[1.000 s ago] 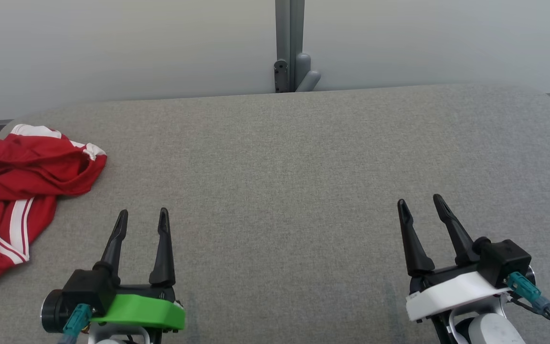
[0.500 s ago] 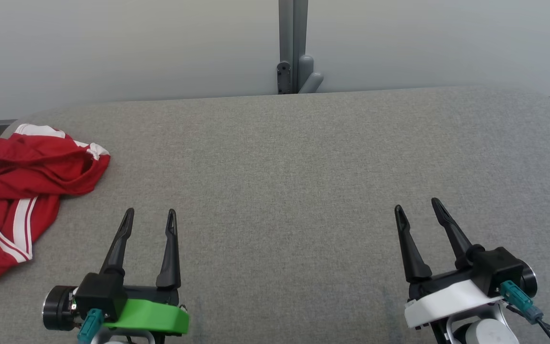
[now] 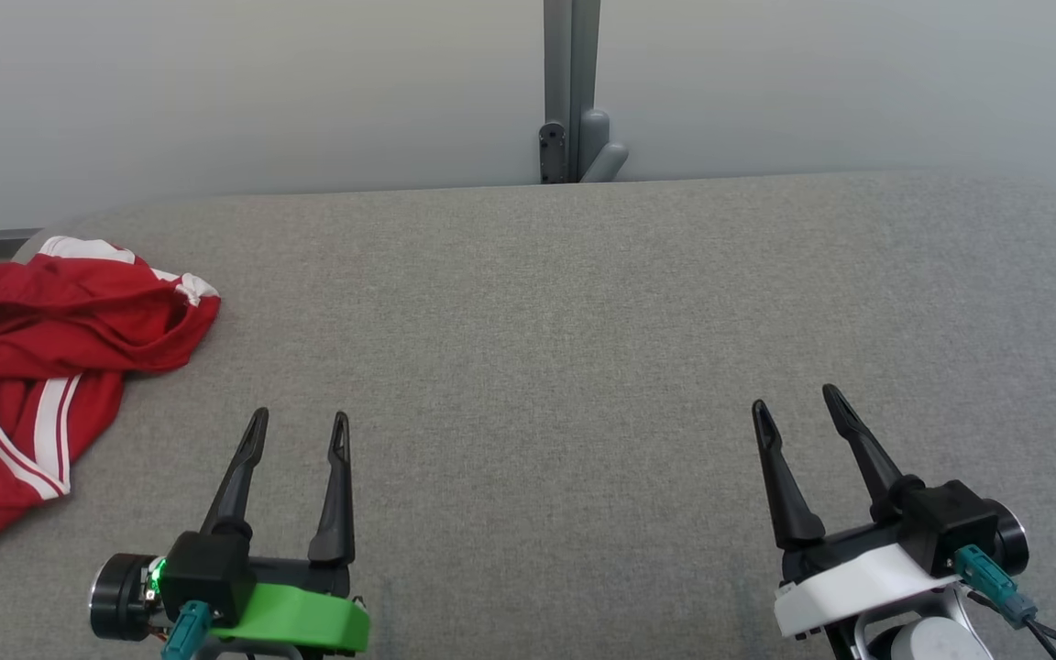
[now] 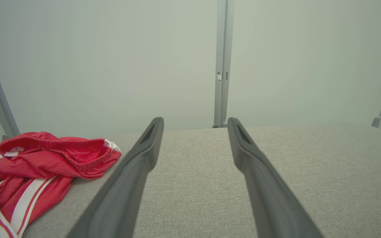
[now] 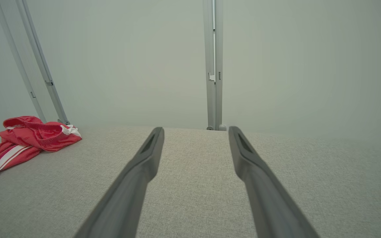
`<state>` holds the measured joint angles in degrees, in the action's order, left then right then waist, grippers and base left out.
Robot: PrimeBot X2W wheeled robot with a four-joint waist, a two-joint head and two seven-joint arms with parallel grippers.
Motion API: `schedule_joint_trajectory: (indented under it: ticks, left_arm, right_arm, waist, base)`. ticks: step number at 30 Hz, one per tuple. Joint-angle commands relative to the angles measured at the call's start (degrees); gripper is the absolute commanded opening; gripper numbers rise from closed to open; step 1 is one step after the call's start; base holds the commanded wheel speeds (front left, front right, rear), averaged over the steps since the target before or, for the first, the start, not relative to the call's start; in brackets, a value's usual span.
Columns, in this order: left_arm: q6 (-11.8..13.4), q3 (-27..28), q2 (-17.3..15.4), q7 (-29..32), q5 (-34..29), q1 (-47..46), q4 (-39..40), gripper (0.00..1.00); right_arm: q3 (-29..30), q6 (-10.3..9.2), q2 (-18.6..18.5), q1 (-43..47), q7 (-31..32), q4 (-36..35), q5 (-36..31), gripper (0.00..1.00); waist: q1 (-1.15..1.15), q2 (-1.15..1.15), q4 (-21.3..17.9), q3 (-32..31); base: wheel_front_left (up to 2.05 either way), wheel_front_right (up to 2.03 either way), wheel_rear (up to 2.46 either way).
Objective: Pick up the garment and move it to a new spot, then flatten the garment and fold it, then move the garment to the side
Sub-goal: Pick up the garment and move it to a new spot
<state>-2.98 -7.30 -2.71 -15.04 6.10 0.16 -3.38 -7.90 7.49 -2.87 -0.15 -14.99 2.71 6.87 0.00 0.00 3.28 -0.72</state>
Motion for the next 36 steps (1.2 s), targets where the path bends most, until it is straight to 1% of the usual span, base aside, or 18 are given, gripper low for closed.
schedule_joint_trajectory:
  ticks: [1,6,10,24,29,30,34,36]
  left_arm:
    - [0.0,-0.1,-0.3,-0.2,-0.3,0.6,-0.1,1.0]
    - [0.3,-0.3,-0.3,-0.2,-0.8,0.4,-0.5,1.0]
    - [0.7,0.0,-0.3,-0.2,-0.3,0.5,-0.7,1.0]
    - [1.1,0.7,-0.3,-0.2,-0.5,1.0,-0.9,1.0]
    - [1.9,0.8,-0.3,-0.2,-0.8,1.3,-0.2,1.0]
    - [2.0,0.8,-0.3,-0.2,-0.7,1.3,-0.2,1.0]
    - [2.3,0.8,-0.3,-0.2,-0.4,1.3,0.1,1.0]
    - [2.3,0.8,-0.3,-0.2,-0.4,1.3,0.2,1.0]
  right_arm:
    - [0.1,0.0,0.0,0.8,-0.3,0.0,0.3,1.0]
    - [-0.1,0.0,0.0,0.9,-0.3,0.1,0.4,1.0]
    - [-0.6,0.0,0.0,1.2,-0.3,0.1,0.3,1.0]
    - [-1.6,0.0,-0.1,1.3,-0.2,0.1,0.7,1.0]
    - [-1.8,0.0,-0.1,1.5,-0.2,0.1,0.8,1.0]
    - [-1.9,0.0,-0.1,1.6,-0.2,0.2,0.8,1.0]
    - [-1.7,0.0,-0.1,1.5,-0.2,0.1,0.8,1.0]
    - [-1.6,0.0,-0.1,1.4,-0.2,0.0,0.7,1.0]
  waist:
    - [0.0,0.0,0.1,-0.1]
    - [0.0,0.0,0.9,-0.1]
    - [0.0,0.0,2.6,0.0]
    - [0.0,0.0,13.0,0.0]
    - [0.0,0.0,16.4,0.0]
    - [0.0,0.0,17.7,0.2]
    - [0.0,0.0,19.8,0.7]
    - [0.0,0.0,20.3,0.9]
  base:
    - [0.0,0.0,0.0]
    - [0.0,0.0,0.0]
    - [0.0,0.0,0.0]
    - [0.0,0.0,0.0]
    - [0.0,0.0,0.0]
    - [0.0,0.0,0.0]
    - [0.0,0.0,0.0]
    - [0.0,0.0,0.0]
